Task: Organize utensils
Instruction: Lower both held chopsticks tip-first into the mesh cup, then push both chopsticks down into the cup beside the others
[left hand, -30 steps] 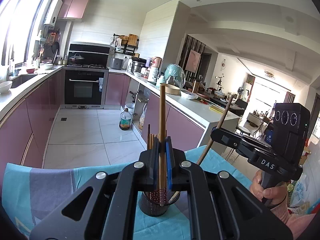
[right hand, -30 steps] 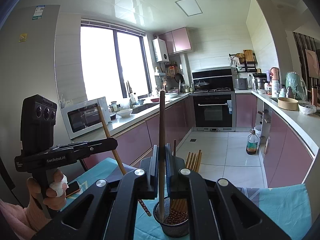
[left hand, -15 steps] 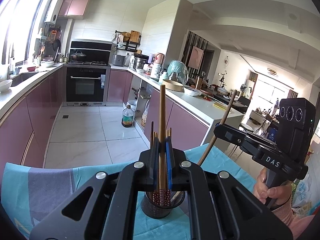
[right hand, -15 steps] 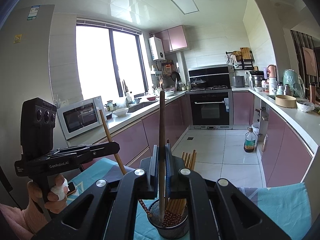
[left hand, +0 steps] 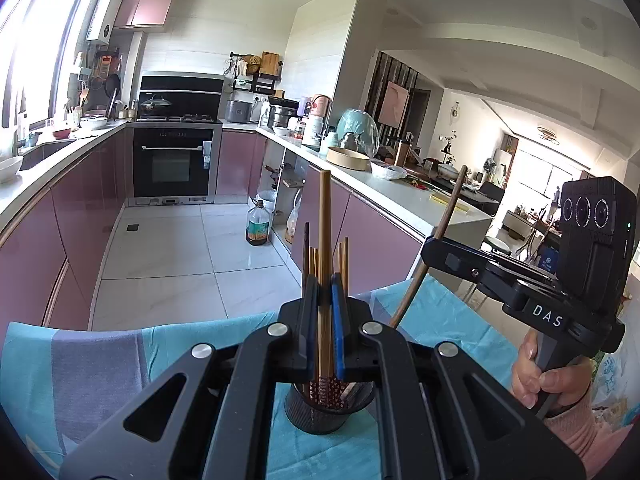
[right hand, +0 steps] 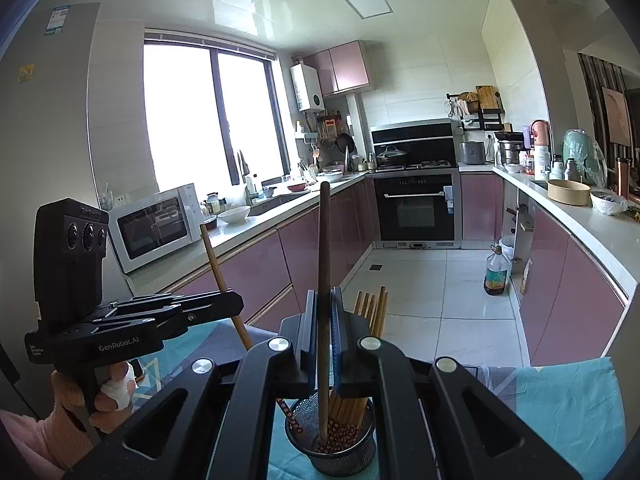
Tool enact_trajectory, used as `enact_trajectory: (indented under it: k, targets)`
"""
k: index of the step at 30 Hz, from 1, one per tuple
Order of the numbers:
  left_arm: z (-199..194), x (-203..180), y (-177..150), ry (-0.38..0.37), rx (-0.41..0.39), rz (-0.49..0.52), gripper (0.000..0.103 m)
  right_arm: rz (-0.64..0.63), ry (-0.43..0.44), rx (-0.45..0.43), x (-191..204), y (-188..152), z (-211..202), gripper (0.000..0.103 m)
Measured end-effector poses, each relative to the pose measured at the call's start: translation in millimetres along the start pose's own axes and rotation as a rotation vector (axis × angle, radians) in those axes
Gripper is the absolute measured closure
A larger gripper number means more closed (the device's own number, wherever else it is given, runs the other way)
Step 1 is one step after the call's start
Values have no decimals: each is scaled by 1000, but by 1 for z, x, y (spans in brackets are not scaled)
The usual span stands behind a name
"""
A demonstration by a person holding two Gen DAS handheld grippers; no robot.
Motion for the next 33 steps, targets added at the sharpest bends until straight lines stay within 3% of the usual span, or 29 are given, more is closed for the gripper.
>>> enact_trajectory:
  k: [33]
  targets:
    - [26, 14, -16, 12, 94, 16, 96, 20, 7, 87, -16, -23, 25, 98]
Point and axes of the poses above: each gripper's, at about its wrist camera, not at the fingertips, and z roughly the way its jaws point, x to its left, y to its top, the point moved 6 cm from there along z, roughly the way its jaws point
